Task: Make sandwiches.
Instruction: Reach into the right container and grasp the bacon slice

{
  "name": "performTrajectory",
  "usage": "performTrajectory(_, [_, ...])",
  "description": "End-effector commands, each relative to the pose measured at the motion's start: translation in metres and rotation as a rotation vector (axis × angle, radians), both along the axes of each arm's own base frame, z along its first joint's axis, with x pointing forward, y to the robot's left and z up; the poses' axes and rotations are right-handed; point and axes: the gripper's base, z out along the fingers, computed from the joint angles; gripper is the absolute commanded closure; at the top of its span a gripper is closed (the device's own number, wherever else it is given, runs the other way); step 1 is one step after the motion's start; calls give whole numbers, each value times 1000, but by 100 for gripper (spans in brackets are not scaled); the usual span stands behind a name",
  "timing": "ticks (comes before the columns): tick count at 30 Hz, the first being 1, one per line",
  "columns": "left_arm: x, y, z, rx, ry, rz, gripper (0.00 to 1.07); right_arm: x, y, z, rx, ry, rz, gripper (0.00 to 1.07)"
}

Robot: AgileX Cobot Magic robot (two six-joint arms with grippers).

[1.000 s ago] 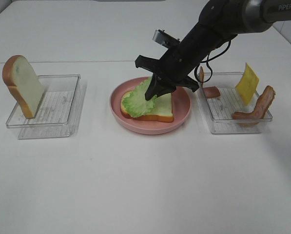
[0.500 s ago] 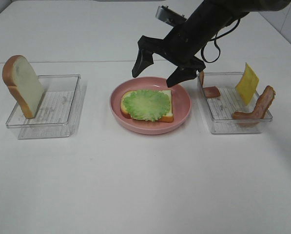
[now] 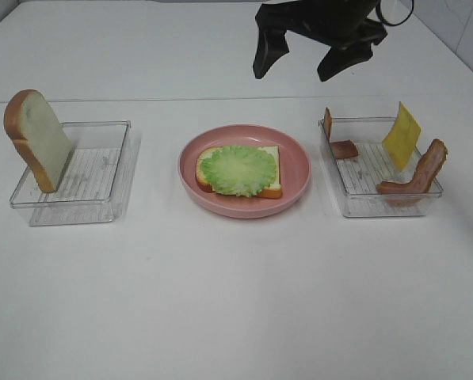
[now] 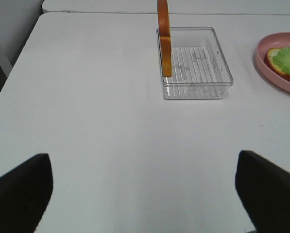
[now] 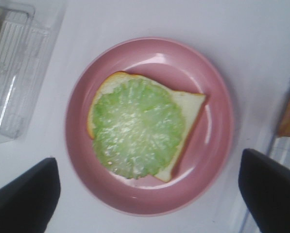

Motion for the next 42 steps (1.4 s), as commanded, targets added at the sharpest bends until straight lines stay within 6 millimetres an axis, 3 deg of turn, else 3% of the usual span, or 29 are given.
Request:
performTrajectory(1, [-3,-1,1,-6,-32,-8,13,6,-14,14,-45,-40,-52,11])
performTrajectory(6, [-3,-1,1,-5,-32,-9,13,24,-40,12,-13,-38,-125,12])
performTrajectory(7, [-3,-1,1,-5,-32,-9,13,33,-47,5,-1,-21,-148,12])
performTrajectory(13, [-3,-1,1,-5,-32,-9,13,53,-52,-15,11,5,-171,13])
performTrajectory(15, [-3,-1,1,-4,-32,-10,13,61,-50,-33,0,44,-167,13])
performTrajectory(23, [-3,-1,1,-4,-32,-10,13,66,-50,-70,-40,139,-160,14])
performTrajectory(26, [-3,-1,1,-4,-32,-10,13,66,-50,-73,-39,145,-161,15])
performTrajectory(32, [-3,-1,1,-6,-32,-11,13,71,-49,-98,-49,181,-165,15])
performTrajectory(42, [-3,-1,1,-6,-32,-11,13,76,-51,-106,-75,151,-167,19])
